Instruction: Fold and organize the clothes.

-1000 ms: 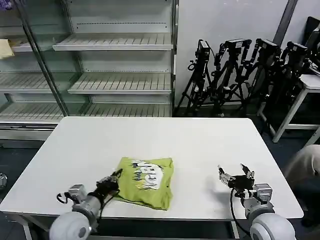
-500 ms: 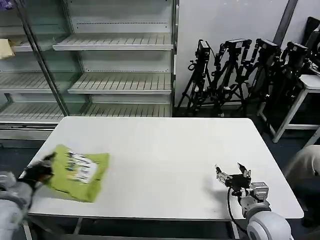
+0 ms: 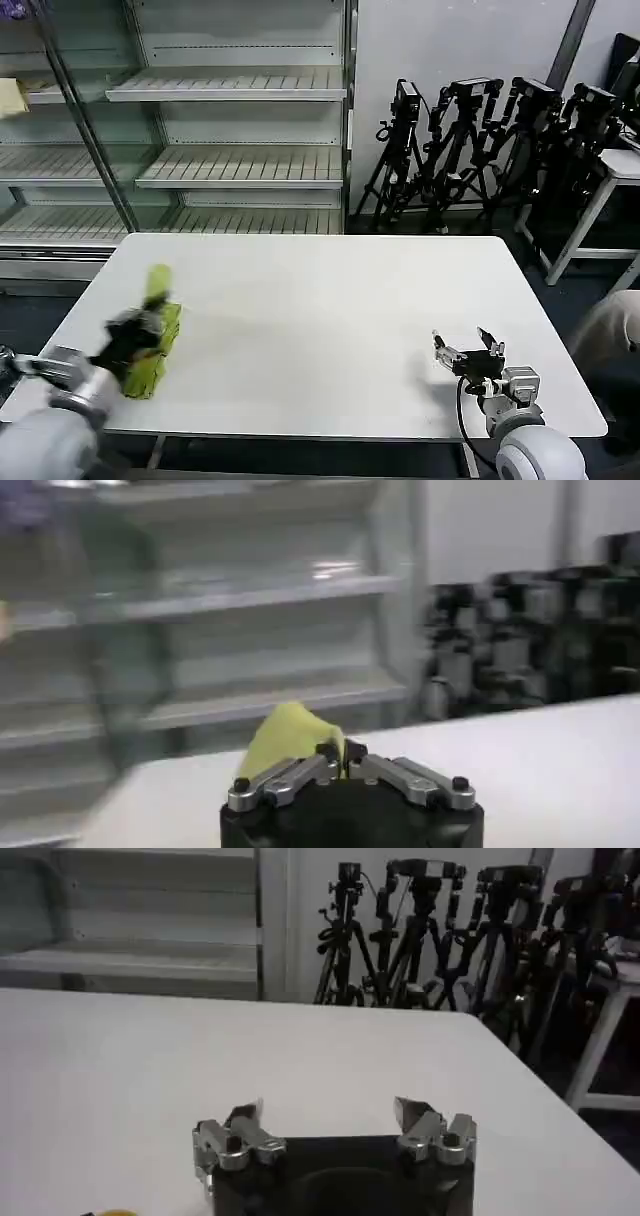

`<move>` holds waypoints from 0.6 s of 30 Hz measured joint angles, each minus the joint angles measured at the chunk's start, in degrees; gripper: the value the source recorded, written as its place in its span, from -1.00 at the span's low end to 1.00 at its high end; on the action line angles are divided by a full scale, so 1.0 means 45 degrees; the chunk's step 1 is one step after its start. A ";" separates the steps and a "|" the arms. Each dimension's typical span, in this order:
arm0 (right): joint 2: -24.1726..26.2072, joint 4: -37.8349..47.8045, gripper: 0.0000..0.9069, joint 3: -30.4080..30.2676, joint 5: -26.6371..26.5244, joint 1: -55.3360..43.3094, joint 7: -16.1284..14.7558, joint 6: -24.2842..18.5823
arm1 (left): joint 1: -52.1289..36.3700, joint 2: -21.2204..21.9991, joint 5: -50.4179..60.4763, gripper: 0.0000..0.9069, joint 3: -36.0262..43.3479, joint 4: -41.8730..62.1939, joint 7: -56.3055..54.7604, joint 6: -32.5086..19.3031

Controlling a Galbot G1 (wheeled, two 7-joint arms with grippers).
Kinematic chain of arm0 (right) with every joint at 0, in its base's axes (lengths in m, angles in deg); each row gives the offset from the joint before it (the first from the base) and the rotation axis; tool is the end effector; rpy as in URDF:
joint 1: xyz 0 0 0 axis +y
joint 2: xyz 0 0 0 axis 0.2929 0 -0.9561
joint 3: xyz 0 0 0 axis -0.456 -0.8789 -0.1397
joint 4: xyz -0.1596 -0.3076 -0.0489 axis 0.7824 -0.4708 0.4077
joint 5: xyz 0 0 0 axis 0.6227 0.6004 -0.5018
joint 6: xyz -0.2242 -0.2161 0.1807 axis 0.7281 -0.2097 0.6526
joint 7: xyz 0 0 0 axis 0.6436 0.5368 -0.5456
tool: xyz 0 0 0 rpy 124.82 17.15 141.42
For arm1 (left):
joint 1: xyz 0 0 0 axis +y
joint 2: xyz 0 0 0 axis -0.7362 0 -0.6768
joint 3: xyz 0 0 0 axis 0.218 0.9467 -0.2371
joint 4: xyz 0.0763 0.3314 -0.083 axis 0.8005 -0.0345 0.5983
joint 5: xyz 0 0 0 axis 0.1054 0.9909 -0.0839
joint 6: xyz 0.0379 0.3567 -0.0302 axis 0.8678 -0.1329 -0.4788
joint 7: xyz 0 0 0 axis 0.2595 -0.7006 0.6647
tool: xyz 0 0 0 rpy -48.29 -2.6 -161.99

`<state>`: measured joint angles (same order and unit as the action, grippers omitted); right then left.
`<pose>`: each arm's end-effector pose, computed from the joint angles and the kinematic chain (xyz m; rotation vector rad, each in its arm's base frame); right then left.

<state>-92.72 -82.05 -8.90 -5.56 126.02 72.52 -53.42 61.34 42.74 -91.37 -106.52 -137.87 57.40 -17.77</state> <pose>0.2386 -0.0658 -0.2219 0.0412 -2.7989 0.0834 0.2387 0.1101 -0.1802 -0.2811 -2.9458 -0.1590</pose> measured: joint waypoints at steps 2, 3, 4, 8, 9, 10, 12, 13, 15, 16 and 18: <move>0.0032 -0.0014 1.00 0.0065 -0.0001 0.0018 0.0005 0.0003 | -0.0091 0.0389 0.0670 -0.98 0.1099 -0.0172 0.0064 -0.0107; 0.0049 -0.0034 1.00 0.0098 -0.0009 0.0027 0.0003 0.0006 | -0.0132 0.0576 0.0928 -0.98 0.1595 -0.0209 0.0094 -0.0128; 0.0065 -0.0057 1.00 0.0142 -0.0022 0.0030 0.0004 0.0013 | -0.0187 0.0767 0.1162 -0.98 0.2067 -0.0217 0.0092 -0.0141; 0.0075 -0.0079 1.00 0.0286 0.0005 -0.0034 -0.0033 0.0014 | -0.0481 0.1549 0.1826 -0.98 0.3888 -0.0156 -0.0038 -0.0130; 0.0078 -0.0080 1.00 0.0305 0.0018 -0.0057 -0.0060 0.0011 | -0.0562 0.1712 0.1928 -0.98 0.4257 -0.0108 -0.0090 -0.0117; 0.0078 -0.0079 1.00 0.0314 0.0037 -0.0084 -0.0097 -0.0002 | -0.0642 0.1874 0.2015 -0.98 0.4589 -0.0058 -0.0152 -0.0092; 0.0065 -0.0086 1.00 0.0312 0.0117 -0.0190 -0.0224 -0.0081 | -0.0807 0.2186 0.2154 -0.98 0.5201 0.0055 -0.0304 -0.0023; 0.0052 -0.0099 1.00 0.0297 0.0179 -0.0263 -0.0303 -0.0138 | -0.0886 0.2323 0.2210 -0.98 0.5464 0.0106 -0.0349 0.0009; 0.0048 -0.0155 1.00 0.0234 0.0363 -0.0470 -0.0503 -0.0292 | -0.1050 0.2579 0.2363 -0.98 0.5957 0.0233 -0.0481 0.0045; 0.0048 -0.0175 1.00 0.0195 0.0475 -0.0589 -0.0585 -0.0334 | -0.1122 0.2687 0.2423 -0.96 0.6151 0.0293 -0.0526 0.0064; 0.0035 -0.0188 1.00 0.0098 0.0652 -0.0862 -0.0698 -0.0435 | -0.1304 0.2930 0.2587 1.00 0.6513 0.0454 -0.0664 0.0089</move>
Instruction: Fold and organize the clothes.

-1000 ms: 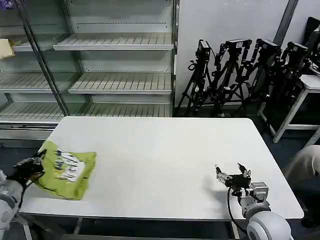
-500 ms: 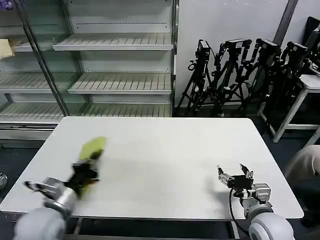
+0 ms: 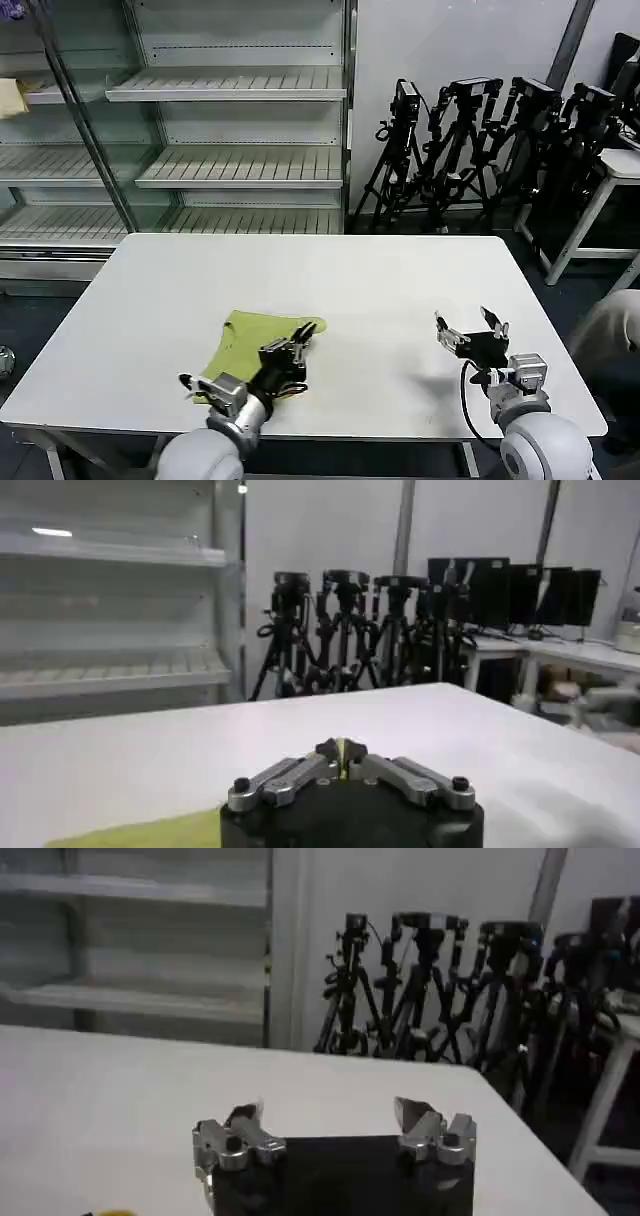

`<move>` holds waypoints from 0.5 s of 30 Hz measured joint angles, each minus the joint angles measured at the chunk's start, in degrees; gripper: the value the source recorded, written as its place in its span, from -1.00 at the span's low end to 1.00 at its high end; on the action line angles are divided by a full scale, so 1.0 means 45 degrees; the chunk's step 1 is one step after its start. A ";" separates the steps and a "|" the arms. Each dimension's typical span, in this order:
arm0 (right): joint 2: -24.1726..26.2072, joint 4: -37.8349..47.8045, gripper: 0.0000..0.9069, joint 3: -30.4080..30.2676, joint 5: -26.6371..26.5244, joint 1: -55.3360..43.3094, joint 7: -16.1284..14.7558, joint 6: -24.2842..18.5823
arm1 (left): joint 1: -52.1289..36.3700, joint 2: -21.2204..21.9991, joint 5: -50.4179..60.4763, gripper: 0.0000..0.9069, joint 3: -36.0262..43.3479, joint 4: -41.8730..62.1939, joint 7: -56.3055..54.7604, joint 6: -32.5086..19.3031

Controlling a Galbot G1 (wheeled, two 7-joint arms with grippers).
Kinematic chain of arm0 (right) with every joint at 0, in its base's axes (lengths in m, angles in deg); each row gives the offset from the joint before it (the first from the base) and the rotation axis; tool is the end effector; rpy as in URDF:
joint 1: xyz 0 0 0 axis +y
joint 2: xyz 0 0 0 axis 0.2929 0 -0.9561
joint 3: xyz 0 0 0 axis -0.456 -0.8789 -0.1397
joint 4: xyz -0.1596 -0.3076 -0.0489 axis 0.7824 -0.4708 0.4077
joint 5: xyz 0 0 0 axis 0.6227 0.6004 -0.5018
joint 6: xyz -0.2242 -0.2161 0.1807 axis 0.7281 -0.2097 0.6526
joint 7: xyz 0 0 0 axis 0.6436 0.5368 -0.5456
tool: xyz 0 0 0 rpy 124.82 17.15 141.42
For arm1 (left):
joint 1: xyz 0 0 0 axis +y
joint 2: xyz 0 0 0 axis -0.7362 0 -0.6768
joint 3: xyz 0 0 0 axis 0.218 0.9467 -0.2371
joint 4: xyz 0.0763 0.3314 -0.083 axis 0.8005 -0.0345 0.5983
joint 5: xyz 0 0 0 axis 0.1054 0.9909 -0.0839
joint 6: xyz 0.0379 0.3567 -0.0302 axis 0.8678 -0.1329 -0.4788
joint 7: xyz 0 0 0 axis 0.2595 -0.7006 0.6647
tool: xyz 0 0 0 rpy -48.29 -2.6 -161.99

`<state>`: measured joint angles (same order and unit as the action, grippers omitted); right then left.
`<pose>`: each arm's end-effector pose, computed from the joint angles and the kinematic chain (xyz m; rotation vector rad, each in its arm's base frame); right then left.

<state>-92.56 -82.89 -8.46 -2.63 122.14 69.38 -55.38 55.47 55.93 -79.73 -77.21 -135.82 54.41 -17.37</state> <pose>0.2514 -0.0663 -0.1995 0.0890 -2.9219 0.1390 0.2362 -0.0544 -0.2240 -0.6952 -2.8415 0.0238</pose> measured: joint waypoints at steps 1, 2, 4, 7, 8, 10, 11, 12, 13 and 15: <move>-0.0016 0.0002 1.00 -0.0055 0.0059 -0.0141 -0.0035 -0.0073 | -0.0081 0.0111 0.0071 1.00 0.0163 0.0074 -0.0040 0.0004; -0.0040 0.0022 1.00 -0.0117 0.0127 -0.0295 -0.0079 -0.0138 | -0.0171 0.0250 0.0164 1.00 0.0339 0.0175 -0.0102 0.0012; -0.0080 0.0107 1.00 -0.0259 0.0283 -0.0612 -0.0157 -0.0256 | -0.0288 0.0488 0.0298 1.00 0.0651 0.0325 -0.0161 0.0007; -0.0121 0.0221 1.00 -0.0451 0.0482 -0.0971 -0.0220 -0.0411 | -0.0439 0.0877 0.0466 1.00 0.1179 0.0519 -0.0241 -0.0103; -0.0132 0.0248 1.00 -0.0480 0.0553 -0.1043 -0.0245 -0.0453 | -0.0491 0.1004 0.0506 1.00 0.1345 0.0560 -0.0268 -0.0152; -0.0139 0.0304 1.00 -0.0518 0.0689 -0.1170 -0.0297 -0.0522 | -0.0612 0.1251 0.0536 1.00 0.1616 0.0584 -0.0276 -0.0271; -0.0139 0.0329 1.00 -0.0527 0.0743 -0.1224 -0.0313 -0.0545 | -0.0668 0.1335 0.0543 1.00 0.1701 0.0588 -0.0280 -0.0320; -0.0139 0.0362 1.00 -0.0529 0.0794 -0.1275 -0.0323 -0.0559 | -0.0735 0.1403 0.0547 1.00 0.1768 0.0591 -0.0289 -0.0348; -0.0139 0.0392 1.00 -0.0536 0.0833 -0.1326 -0.0337 -0.0569 | -0.0793 0.1449 0.0547 1.00 0.1802 0.0588 -0.0297 -0.0373; -0.0139 0.0427 1.00 -0.0552 0.0901 -0.1426 -0.0370 -0.0592 | -0.0907 0.1509 0.0543 1.00 0.1841 0.0539 -0.0308 -0.0408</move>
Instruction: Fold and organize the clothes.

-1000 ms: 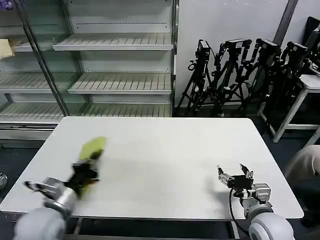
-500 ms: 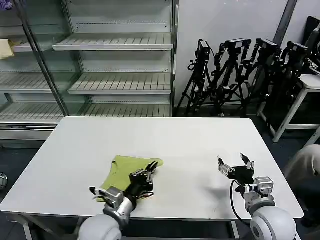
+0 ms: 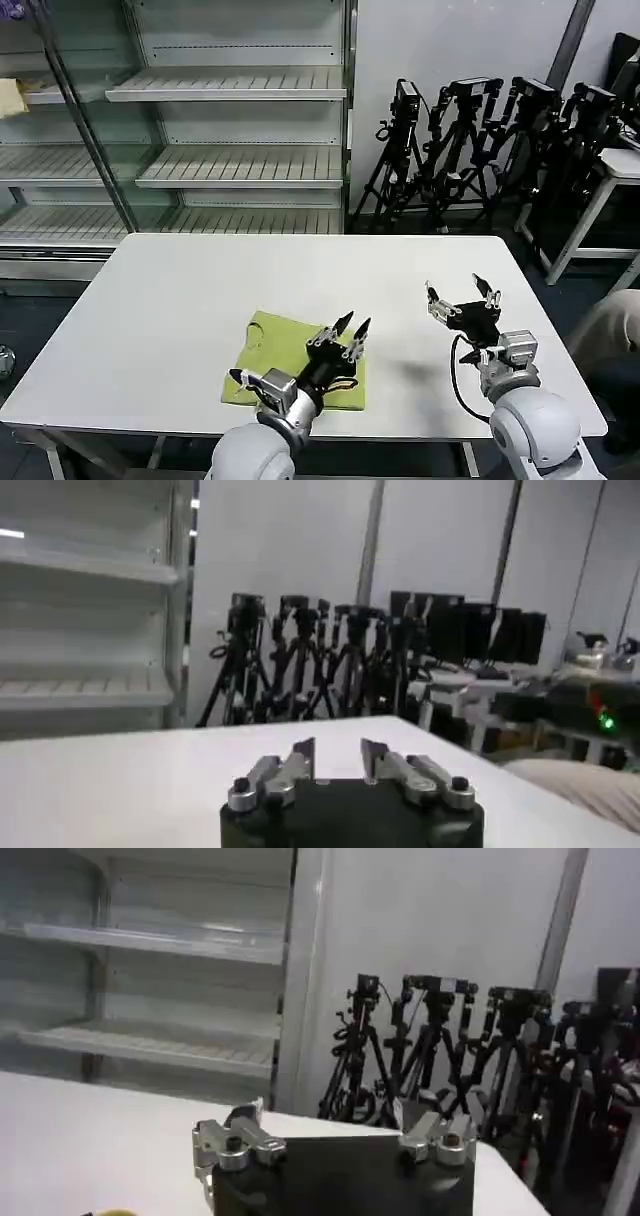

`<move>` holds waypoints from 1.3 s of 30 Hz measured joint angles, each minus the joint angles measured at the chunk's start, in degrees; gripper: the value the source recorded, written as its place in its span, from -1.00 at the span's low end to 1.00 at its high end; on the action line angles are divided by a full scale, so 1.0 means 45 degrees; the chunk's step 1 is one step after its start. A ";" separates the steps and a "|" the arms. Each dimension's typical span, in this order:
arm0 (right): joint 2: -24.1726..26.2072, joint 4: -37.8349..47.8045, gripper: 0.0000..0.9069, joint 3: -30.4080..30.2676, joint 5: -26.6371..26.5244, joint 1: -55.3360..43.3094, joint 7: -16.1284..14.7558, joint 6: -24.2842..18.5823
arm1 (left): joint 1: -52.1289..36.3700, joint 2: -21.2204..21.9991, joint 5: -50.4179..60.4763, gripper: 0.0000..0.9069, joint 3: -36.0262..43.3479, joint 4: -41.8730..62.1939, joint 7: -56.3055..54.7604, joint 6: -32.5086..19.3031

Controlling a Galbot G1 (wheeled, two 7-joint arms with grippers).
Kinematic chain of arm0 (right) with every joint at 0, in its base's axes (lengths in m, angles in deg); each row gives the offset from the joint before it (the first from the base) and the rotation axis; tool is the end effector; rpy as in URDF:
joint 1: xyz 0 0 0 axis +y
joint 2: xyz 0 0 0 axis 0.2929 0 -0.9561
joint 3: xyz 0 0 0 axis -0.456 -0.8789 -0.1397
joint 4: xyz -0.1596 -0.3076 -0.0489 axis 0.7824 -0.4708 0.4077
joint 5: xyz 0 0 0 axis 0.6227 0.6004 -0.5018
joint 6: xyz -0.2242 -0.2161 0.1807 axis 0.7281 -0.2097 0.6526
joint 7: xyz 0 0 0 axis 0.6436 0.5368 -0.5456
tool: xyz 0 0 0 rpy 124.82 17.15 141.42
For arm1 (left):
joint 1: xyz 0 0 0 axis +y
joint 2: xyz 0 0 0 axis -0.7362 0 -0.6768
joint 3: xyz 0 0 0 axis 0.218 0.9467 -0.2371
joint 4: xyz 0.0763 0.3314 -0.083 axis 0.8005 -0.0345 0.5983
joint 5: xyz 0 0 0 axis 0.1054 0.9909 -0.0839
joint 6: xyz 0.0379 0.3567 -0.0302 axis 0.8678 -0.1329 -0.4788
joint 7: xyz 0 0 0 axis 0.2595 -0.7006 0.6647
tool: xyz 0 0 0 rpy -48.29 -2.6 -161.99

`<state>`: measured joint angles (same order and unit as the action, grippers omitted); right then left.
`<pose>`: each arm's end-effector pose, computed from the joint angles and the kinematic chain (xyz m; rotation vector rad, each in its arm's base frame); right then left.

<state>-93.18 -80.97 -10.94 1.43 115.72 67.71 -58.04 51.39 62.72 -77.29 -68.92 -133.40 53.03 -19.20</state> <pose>0.2764 -0.0574 -0.1863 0.1255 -3.0395 0.2064 0.2406 -0.1145 -0.2164 -0.8290 -2.8765 0.1405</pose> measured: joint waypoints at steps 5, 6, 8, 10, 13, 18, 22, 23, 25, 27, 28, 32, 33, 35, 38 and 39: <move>-0.0079 0.0076 1.00 -0.0070 0.0244 -0.0120 -0.0142 -0.0101 | -0.0079 -0.0142 -0.0001 1.00 -0.0331 -0.0354 0.0045 -0.0228; -0.0107 0.0112 1.00 -0.0093 0.0305 -0.0144 -0.0186 -0.0135 | -0.0072 -0.0227 0.0005 1.00 -0.0497 -0.0433 0.0036 -0.0284; -0.0160 0.0187 1.00 -0.0134 0.0432 -0.0190 -0.0278 -0.0215 | -0.0008 -0.0401 0.0051 1.00 -0.0869 -0.0503 0.0093 -0.0394; -0.0217 0.0267 1.00 -0.0198 0.0565 -0.0251 -0.0371 -0.0317 | 0.0080 -0.0607 0.0143 1.00 -0.1392 -0.0528 0.0154 -0.0541; -0.0305 0.0405 1.00 -0.0297 0.0762 -0.0331 -0.0534 -0.0526 | 0.0275 -0.0896 0.0311 1.00 -0.2305 -0.0499 0.0400 -0.0877; -0.0366 0.0678 1.00 -0.0468 0.1054 -0.0380 -0.0768 -0.0928 | 0.0712 -0.1158 0.0553 1.00 -0.3867 -0.0342 0.1044 -0.1672; -0.0337 0.0878 1.00 -0.0627 0.1174 -0.0446 -0.0855 -0.1262 | 0.0975 -0.1169 0.0688 1.00 -0.4920 -0.0184 0.1503 -0.2288; -0.0321 0.0923 1.00 -0.0662 0.1194 -0.0464 -0.0876 -0.1338 | 0.1003 -0.1158 0.0729 1.00 -0.5134 -0.0141 0.1589 -0.2418; -0.0276 0.1015 1.00 -0.0723 0.1225 -0.0470 -0.0919 -0.1472 | 0.1063 -0.1121 0.0825 1.00 -0.5469 -0.0060 0.1760 -0.2684; -0.0207 0.1122 1.00 -0.0754 0.1240 -0.0468 -0.0963 -0.1603 | 0.1087 -0.1079 0.0930 1.00 -0.5710 -0.0009 0.1899 -0.2908; -0.0180 0.1169 1.00 -0.0762 0.1241 -0.0461 -0.0994 -0.1668 | 0.1101 -0.1047 0.0986 1.00 -0.5812 0.0015 0.1975 -0.3010; -0.0048 0.1279 1.00 -0.0898 0.1240 -0.0383 -0.1130 -0.1886 | 0.1078 -0.0900 0.1248 1.00 -0.6085 0.0130 0.2123 -0.3365; -0.0029 0.1302 1.00 -0.0934 0.1244 -0.0373 -0.1150 -0.1932 | 0.1065 -0.0874 0.1319 1.00 -0.6129 0.0169 0.2166 -0.3439; -0.0015 0.1342 1.00 -0.1011 0.1245 -0.0385 -0.1169 -0.2043 | 0.1025 -0.0870 0.1476 1.00 -0.6197 0.0254 0.2228 -0.3590; -0.0050 0.1369 1.00 -0.1060 0.1282 -0.0406 -0.1179 -0.2142 | 0.0957 -0.0912 0.1651 1.00 -0.6320 0.0372 0.2313 -0.3800; -0.0066 0.1367 1.00 -0.1059 0.1314 -0.0388 -0.1194 -0.2143 | 0.0933 -0.0939 0.1677 1.00 -0.6360 0.0413 0.2325 -0.3869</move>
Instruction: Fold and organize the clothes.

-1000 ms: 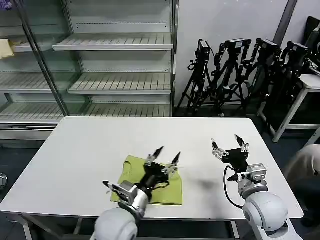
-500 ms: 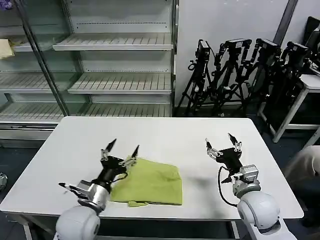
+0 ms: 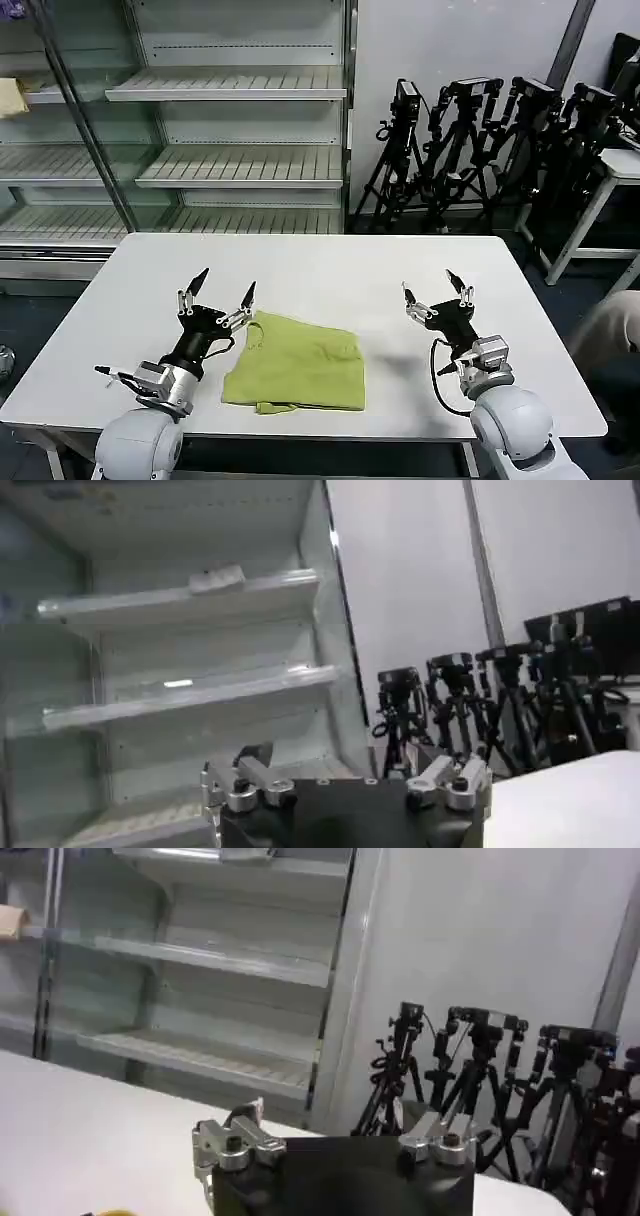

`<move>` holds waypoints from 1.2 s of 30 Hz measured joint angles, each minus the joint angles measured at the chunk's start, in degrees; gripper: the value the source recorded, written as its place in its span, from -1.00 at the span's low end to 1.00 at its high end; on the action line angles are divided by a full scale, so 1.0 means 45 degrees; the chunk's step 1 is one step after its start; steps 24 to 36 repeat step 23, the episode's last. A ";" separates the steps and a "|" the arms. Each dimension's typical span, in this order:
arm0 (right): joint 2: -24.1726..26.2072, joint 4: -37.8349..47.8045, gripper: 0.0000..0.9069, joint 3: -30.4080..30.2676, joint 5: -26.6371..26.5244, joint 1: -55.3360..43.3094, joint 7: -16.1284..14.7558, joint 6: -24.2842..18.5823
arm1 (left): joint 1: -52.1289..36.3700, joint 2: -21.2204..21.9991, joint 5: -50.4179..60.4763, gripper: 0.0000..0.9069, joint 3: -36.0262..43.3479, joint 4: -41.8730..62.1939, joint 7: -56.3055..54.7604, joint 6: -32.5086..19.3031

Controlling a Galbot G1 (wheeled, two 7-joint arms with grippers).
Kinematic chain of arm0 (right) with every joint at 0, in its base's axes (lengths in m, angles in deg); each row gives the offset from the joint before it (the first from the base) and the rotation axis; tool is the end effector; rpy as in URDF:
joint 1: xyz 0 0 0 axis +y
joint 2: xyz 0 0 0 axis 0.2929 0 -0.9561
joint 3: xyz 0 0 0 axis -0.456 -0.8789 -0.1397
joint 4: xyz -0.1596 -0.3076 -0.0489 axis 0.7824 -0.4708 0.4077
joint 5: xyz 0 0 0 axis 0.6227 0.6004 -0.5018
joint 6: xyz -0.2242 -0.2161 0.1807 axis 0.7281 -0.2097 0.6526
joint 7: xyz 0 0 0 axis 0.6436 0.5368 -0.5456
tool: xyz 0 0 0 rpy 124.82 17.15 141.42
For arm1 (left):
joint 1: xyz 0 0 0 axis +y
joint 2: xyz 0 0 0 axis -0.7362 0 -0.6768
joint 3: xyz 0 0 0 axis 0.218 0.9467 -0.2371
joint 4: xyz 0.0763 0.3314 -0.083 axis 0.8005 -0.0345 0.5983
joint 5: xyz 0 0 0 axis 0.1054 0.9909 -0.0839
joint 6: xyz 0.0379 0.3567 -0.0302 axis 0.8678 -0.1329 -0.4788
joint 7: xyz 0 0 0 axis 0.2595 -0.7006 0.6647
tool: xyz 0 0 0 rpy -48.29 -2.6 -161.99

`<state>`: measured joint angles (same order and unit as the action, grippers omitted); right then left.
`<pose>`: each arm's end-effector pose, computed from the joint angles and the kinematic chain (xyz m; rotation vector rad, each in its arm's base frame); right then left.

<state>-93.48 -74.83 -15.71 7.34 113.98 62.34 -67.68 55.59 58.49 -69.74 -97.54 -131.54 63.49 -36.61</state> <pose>0.2942 -0.0462 -0.2216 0.2979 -3.0981 0.3004 0.2661 0.0444 -0.2281 0.3460 2.9922 0.2428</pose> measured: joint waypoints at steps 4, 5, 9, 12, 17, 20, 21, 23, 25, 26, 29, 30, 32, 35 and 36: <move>-0.0082 -0.0089 1.00 0.0057 0.0178 0.0125 -0.0055 -0.0034 | -0.0074 -0.0170 0.0094 1.00 -0.0177 0.0182 0.0025 -0.0261; -0.0115 -0.0094 1.00 0.0082 0.0253 0.0167 -0.0054 -0.0065 | -0.0089 -0.0233 0.0110 1.00 -0.0228 0.0232 0.0033 -0.0342; -0.0291 -0.0193 1.00 0.0222 0.0574 0.0263 -0.0098 -0.0165 | -0.0035 -0.0560 0.0095 1.00 -0.0477 0.0332 0.0017 -0.0583; -0.0469 -0.0196 1.00 0.0267 0.0842 0.0241 -0.0211 -0.0292 | 0.0075 -0.0855 0.0054 1.00 -0.0718 0.0443 0.0043 -0.0781; -0.0786 -0.0185 1.00 0.0406 0.1394 0.0278 -0.0428 -0.0487 | 0.0251 -0.1361 -0.0105 1.00 -0.1003 0.0554 -0.0031 -0.0936; -0.1022 -0.0108 1.00 0.0448 0.1724 0.0256 -0.0528 -0.0595 | 0.0408 -0.1696 -0.0175 1.00 -0.1197 0.0630 -0.0081 -0.1088; -0.1097 -0.0077 1.00 0.0444 0.1825 0.0231 -0.0536 -0.0625 | 0.0475 -0.1799 -0.0216 1.00 -0.1254 0.0637 -0.0082 -0.1146; -0.1285 -0.0015 1.00 0.0439 0.2038 0.0167 -0.0592 -0.0681 | 0.0632 -0.1983 -0.0323 1.00 -0.1310 0.0646 -0.0094 -0.1288; -0.1285 -0.0015 1.00 0.0439 0.2038 0.0167 -0.0592 -0.0681 | 0.0632 -0.1983 -0.0323 1.00 -0.1310 0.0646 -0.0094 -0.1288; -0.1285 -0.0015 1.00 0.0439 0.2038 0.0167 -0.0592 -0.0681 | 0.0632 -0.1983 -0.0323 1.00 -0.1310 0.0646 -0.0094 -0.1288; -0.1285 -0.0015 1.00 0.0439 0.2038 0.0167 -0.0592 -0.0681 | 0.0632 -0.1983 -0.0323 1.00 -0.1310 0.0646 -0.0094 -0.1288; -0.1285 -0.0015 1.00 0.0439 0.2038 0.0167 -0.0592 -0.0681 | 0.0632 -0.1983 -0.0323 1.00 -0.1310 0.0646 -0.0094 -0.1288; -0.1285 -0.0015 1.00 0.0439 0.2038 0.0167 -0.0592 -0.0681 | 0.0632 -0.1983 -0.0323 1.00 -0.1310 0.0646 -0.0094 -0.1288; -0.1285 -0.0015 1.00 0.0439 0.2038 0.0167 -0.0592 -0.0681 | 0.0632 -0.1983 -0.0323 1.00 -0.1310 0.0646 -0.0094 -0.1288; -0.1285 -0.0015 1.00 0.0439 0.2038 0.0167 -0.0592 -0.0681 | 0.0632 -0.1983 -0.0323 1.00 -0.1310 0.0646 -0.0094 -0.1288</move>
